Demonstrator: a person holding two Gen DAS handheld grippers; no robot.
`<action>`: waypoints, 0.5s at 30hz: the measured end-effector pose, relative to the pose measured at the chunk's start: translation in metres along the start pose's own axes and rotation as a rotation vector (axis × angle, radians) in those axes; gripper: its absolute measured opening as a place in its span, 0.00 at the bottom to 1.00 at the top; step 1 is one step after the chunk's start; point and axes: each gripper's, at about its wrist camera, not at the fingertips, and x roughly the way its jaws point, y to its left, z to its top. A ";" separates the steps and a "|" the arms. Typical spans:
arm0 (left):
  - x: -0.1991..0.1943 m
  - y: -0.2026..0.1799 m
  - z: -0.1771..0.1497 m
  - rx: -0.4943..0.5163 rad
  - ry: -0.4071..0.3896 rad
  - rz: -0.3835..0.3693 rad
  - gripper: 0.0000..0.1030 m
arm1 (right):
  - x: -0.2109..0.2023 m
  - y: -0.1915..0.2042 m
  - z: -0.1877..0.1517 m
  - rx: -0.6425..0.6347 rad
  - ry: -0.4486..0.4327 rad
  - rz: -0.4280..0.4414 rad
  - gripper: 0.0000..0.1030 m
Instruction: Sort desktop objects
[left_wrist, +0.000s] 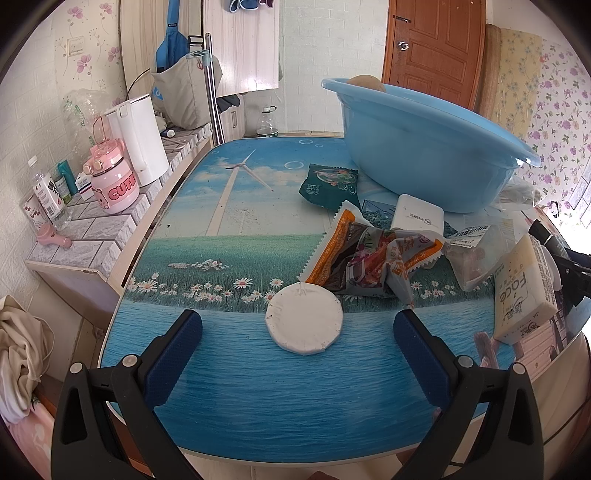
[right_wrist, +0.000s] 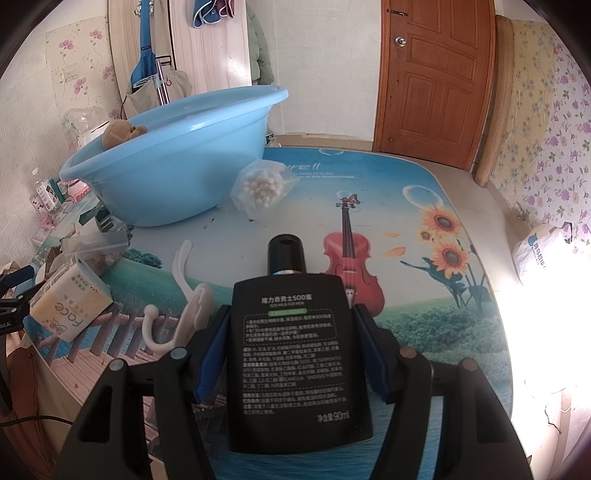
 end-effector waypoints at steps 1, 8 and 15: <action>0.000 0.000 0.000 0.000 0.000 0.000 1.00 | 0.000 0.000 0.000 0.000 0.000 0.000 0.62; 0.000 0.000 0.000 0.001 0.000 0.000 1.00 | 0.000 0.001 0.001 0.003 0.000 0.001 0.62; 0.000 -0.001 0.000 0.000 0.000 0.000 1.00 | 0.001 0.005 0.002 0.007 -0.001 -0.002 0.61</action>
